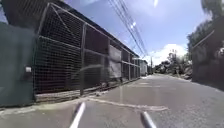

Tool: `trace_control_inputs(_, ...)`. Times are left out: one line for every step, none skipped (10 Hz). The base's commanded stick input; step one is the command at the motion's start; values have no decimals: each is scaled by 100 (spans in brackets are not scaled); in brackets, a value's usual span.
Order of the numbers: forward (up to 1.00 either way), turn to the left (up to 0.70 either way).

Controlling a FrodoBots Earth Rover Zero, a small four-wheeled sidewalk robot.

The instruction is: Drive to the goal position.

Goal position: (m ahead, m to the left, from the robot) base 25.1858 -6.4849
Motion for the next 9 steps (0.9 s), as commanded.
trace_control_inputs(100,-40)
trace_control_inputs(100,-40)
trace_control_inputs(100,-40)
trace_control_inputs(100,-40)
trace_control_inputs(100,-40)
trace_control_inputs(100,-40)
trace_control_inputs(100,-40)
trace_control_inputs(100,-40)
trace_control_inputs(100,-38)
